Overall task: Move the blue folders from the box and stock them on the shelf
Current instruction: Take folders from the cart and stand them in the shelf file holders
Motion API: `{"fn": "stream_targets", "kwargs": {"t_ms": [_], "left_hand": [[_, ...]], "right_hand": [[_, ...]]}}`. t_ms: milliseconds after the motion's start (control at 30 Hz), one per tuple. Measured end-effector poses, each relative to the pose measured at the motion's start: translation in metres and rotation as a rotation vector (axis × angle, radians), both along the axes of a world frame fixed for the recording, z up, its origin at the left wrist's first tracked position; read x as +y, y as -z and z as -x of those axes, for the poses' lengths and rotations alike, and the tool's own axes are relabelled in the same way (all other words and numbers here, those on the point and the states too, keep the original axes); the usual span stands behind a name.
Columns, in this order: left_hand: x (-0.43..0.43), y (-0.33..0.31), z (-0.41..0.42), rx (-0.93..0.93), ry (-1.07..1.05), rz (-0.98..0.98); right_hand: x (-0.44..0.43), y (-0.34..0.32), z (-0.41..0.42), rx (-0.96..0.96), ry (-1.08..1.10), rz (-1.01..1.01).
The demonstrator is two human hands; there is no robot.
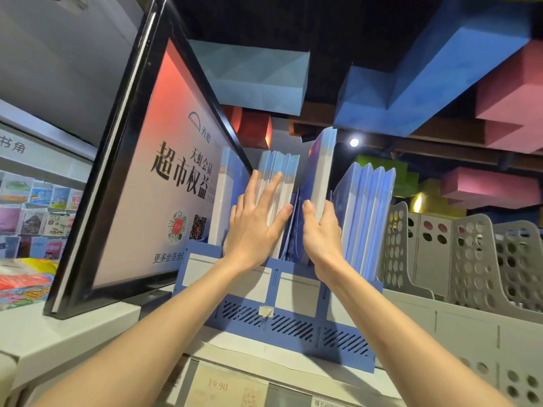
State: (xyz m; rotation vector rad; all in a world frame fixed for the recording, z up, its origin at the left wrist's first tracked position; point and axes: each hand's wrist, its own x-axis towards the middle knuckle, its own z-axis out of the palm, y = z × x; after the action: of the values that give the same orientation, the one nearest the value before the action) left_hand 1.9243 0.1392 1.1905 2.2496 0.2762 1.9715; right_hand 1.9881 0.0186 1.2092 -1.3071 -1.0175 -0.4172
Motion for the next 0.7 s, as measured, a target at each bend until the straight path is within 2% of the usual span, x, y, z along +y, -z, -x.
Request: {"fn": "stream_targets", "kwargs": {"t_ms": [300,600,700], "left_hand": [[0.0,0.0,0.001,-0.005,0.037,0.024],[-0.003,-0.004,0.007,-0.016,0.106,0.062],[-0.008,-0.008,0.012,-0.03,0.198,0.129]], "right_hand": [[-0.02,0.007,-0.004,0.046,-0.235,0.303],[-0.036,0.007,0.0,-0.038,-0.123,0.473],[-0.04,0.005,0.002,-0.062,-0.081,0.532]]}}
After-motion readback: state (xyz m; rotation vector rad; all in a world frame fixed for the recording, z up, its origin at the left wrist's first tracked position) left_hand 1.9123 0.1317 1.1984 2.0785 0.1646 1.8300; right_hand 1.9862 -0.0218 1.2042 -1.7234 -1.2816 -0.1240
